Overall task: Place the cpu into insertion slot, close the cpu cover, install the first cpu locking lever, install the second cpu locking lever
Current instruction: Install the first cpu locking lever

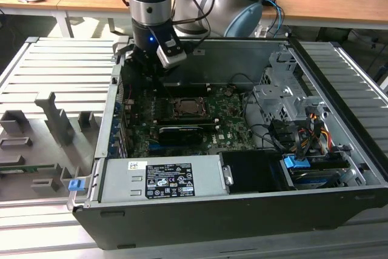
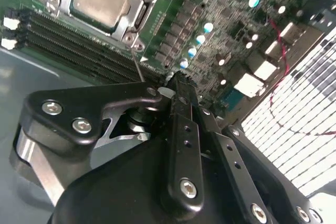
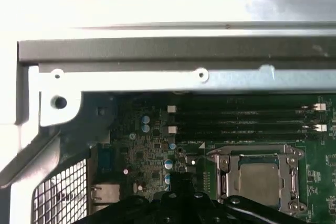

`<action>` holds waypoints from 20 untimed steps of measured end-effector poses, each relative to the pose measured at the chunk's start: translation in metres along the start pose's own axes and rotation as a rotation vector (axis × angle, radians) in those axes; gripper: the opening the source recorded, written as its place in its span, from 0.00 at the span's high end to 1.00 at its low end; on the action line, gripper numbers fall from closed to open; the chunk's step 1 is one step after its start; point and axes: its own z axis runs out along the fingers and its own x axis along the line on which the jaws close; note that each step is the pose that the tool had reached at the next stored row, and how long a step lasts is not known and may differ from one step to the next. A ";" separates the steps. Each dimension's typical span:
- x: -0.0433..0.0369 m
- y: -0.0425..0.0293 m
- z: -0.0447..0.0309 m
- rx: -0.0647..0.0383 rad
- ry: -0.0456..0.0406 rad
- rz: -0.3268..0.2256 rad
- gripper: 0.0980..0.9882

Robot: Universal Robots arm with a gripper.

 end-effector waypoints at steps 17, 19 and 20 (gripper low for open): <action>-0.0021 0.0141 0.0028 0.000 0.0001 0.000 0.99; -0.0032 0.0143 0.0029 0.000 0.0001 0.000 0.99; -0.0036 0.0144 0.0029 0.000 0.0001 0.000 0.99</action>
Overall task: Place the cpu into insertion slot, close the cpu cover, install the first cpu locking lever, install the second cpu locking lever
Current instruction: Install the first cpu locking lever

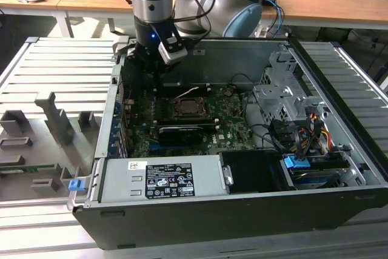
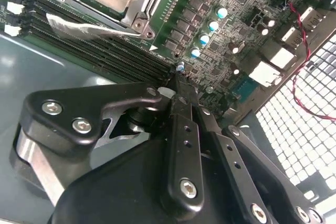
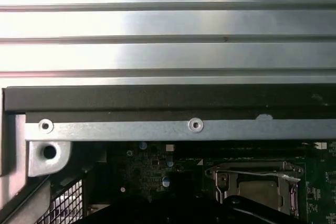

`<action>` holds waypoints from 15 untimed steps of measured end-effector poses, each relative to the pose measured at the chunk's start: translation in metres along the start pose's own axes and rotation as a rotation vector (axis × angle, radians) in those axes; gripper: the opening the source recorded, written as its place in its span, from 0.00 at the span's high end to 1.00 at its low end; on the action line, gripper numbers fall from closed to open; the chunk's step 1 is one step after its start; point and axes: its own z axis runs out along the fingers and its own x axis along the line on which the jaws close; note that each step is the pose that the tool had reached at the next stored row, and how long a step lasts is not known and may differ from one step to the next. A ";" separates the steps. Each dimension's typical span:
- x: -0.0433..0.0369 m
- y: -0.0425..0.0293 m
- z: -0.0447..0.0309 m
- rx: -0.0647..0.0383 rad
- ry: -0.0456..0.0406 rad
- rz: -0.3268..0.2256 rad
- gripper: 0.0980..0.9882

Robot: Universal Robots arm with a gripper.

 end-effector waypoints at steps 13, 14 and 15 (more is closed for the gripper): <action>-0.0326 0.0002 0.0092 0.000 -0.0001 0.000 0.99; -0.0355 0.0001 0.0101 0.000 0.0000 0.000 0.99; -0.0378 0.0001 0.0111 0.000 -0.0001 0.000 0.99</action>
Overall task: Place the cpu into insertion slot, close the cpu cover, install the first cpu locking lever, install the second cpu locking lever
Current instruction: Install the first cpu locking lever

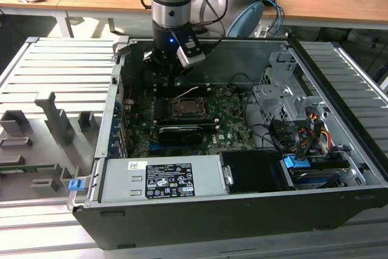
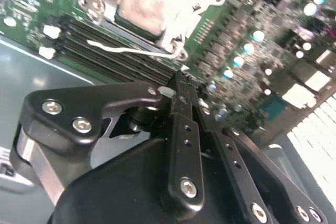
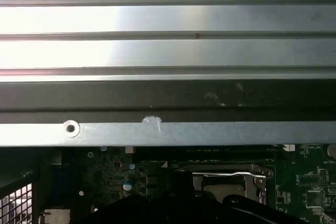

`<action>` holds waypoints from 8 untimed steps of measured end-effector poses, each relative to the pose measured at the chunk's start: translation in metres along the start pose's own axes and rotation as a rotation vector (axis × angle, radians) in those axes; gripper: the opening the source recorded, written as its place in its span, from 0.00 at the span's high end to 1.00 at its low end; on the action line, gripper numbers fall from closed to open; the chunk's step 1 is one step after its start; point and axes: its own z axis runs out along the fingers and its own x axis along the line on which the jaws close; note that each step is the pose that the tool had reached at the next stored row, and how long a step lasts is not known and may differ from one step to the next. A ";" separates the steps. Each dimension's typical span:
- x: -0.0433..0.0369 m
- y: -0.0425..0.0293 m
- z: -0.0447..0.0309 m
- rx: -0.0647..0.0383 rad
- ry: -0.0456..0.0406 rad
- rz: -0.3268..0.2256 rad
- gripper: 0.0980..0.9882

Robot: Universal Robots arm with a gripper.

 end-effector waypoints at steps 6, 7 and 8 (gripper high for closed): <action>-0.0087 0.0001 0.0021 -0.032 0.0004 0.000 0.99; -0.0145 0.0001 0.0031 -0.032 0.0005 0.001 0.99; -0.0171 0.0001 0.0040 -0.031 0.0004 0.000 0.99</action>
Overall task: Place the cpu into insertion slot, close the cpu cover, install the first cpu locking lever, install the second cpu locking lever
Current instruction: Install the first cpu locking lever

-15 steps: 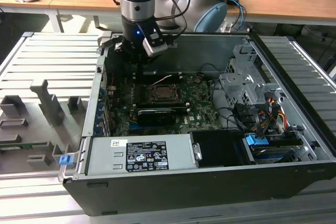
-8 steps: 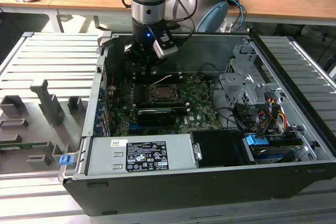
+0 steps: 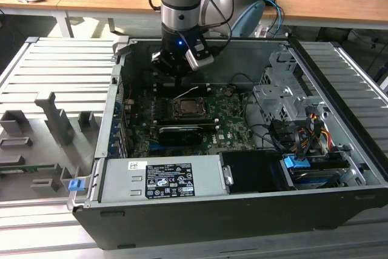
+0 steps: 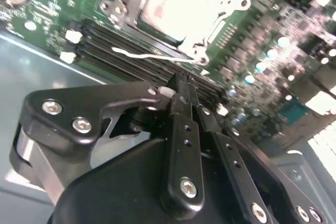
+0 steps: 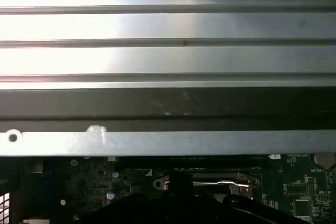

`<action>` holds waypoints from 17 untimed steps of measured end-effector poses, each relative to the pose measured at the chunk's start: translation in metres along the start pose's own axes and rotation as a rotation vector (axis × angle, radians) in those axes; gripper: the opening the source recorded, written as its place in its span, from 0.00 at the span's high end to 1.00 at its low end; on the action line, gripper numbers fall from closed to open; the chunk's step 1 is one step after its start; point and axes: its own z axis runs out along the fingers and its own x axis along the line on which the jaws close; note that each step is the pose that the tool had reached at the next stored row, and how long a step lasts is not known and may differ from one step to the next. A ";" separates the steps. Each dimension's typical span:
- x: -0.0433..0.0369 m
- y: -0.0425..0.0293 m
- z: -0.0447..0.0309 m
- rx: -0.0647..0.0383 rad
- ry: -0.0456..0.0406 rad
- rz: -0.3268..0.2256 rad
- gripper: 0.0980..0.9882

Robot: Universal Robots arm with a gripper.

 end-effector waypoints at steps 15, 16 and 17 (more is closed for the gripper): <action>-0.0160 -0.0001 0.0100 0.000 -0.0005 -0.036 0.99; -0.0166 -0.0001 0.0102 0.000 -0.0005 -0.037 0.99; -0.0173 0.0000 0.0105 0.000 -0.0007 -0.037 0.99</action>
